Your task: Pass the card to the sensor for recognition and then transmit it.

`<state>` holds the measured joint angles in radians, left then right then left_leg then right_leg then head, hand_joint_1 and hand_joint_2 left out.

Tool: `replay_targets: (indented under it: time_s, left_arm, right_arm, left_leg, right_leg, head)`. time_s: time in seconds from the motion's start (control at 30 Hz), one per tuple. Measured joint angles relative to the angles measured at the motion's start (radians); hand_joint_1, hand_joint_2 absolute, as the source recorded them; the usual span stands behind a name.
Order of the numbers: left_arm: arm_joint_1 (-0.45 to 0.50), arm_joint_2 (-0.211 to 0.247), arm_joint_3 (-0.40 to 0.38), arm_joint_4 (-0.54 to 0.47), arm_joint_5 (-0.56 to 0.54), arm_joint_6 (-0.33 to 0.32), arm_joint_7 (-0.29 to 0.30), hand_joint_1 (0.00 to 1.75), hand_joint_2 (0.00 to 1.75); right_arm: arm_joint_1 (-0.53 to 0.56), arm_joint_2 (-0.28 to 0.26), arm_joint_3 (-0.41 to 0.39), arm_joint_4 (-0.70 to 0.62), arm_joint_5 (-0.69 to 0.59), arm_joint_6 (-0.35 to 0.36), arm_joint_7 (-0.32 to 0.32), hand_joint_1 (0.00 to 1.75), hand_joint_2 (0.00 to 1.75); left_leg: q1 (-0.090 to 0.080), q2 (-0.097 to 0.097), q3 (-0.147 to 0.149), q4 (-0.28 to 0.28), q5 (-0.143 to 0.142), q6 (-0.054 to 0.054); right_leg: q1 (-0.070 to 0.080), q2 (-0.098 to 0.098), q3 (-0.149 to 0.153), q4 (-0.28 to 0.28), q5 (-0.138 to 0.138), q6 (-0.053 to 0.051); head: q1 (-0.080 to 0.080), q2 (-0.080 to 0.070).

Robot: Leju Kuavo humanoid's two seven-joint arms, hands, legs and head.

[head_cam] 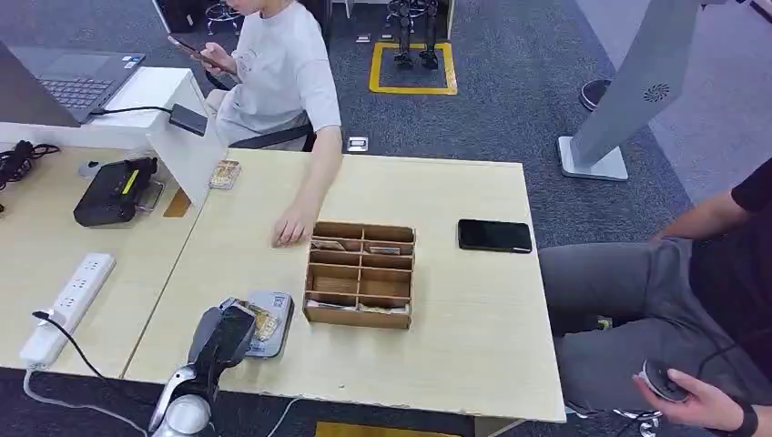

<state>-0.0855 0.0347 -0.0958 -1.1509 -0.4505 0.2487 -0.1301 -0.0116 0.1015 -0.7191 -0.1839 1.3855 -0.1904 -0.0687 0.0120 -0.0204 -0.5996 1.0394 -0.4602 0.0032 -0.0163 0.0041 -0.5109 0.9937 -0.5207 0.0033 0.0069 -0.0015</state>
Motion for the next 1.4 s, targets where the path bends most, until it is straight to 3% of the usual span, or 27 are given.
replay_targets:
  time_s: [0.17, 0.3, 0.47, 0.67, 0.87, 1.1, 1.4]
  left_arm:
    - [0.006, 0.000, 0.001, -0.008, 0.053, -0.017, -0.027, 1.75, 1.75]
    - [0.025, 0.001, 0.017, -0.052, 0.314, -0.142, -0.076, 1.75, 1.75]
    - [0.026, 0.012, 0.027, -0.137, 0.464, -0.124, -0.100, 1.75, 1.75]
    - [0.012, 0.031, 0.028, -0.191, 0.489, -0.101, -0.102, 1.75, 1.75]
    - [-0.016, 0.045, 0.034, -0.258, 0.486, -0.033, -0.189, 1.75, 1.75]
    - [-0.058, 0.053, 0.043, -0.322, 0.379, 0.067, -0.244, 1.75, 1.75]
    - [-0.074, 0.059, 0.044, -0.337, 0.370, 0.075, -0.247, 1.75, 1.75]
  right_arm:
    - [0.000, 0.000, 0.000, 0.000, 0.000, -0.002, -0.005, 0.00, 0.00]
    - [0.000, 0.000, 0.000, 0.000, 0.006, -0.008, -0.011, 0.00, 0.00]
    - [0.000, 0.000, 0.002, 0.000, 0.009, -0.010, -0.011, 0.00, 0.00]
    - [0.000, 0.000, 0.005, 0.000, 0.010, -0.010, -0.011, 0.00, 0.00]
    - [0.000, 0.000, 0.011, 0.000, 0.018, -0.007, -0.015, 0.00, 0.00]
    - [0.000, 0.000, 0.024, 0.000, 0.024, -0.003, -0.019, 0.00, 0.00]
    - [0.000, 0.000, 0.025, 0.000, 0.028, -0.003, -0.019, 0.00, 0.00]
  left_leg:
    - [0.000, 0.000, 0.000, 0.000, 0.000, 0.000]
    - [0.000, 0.000, 0.000, 0.000, 0.000, 0.000]
    - [0.000, 0.000, -0.001, 0.000, 0.000, 0.000]
    - [0.000, 0.000, -0.002, 0.000, 0.000, 0.000]
    - [0.000, 0.000, -0.002, 0.000, 0.000, 0.000]
    - [0.000, 0.000, -0.002, 0.000, 0.000, 0.000]
    - [0.000, 0.000, -0.002, 0.000, 0.000, 0.000]
  right_leg:
    - [0.000, 0.000, 0.000, 0.000, 0.000, 0.000]
    - [0.000, 0.000, -0.001, 0.000, 0.000, 0.000]
    - [0.000, 0.000, -0.003, 0.000, 0.000, 0.000]
    - [0.000, 0.000, -0.002, 0.000, 0.000, 0.000]
    - [0.000, 0.000, -0.003, 0.000, 0.000, 0.000]
    - [0.000, 0.000, -0.003, 0.000, 0.000, 0.000]
    - [0.000, 0.000, -0.003, 0.000, 0.000, 0.000]
  head:
    - [0.000, 0.000]
    - [0.000, 0.000]
    - [0.000, 0.000]
    - [0.000, 0.000]
    - [0.000, 0.000]
    - [0.000, 0.000]
    - [0.000, 0.000]
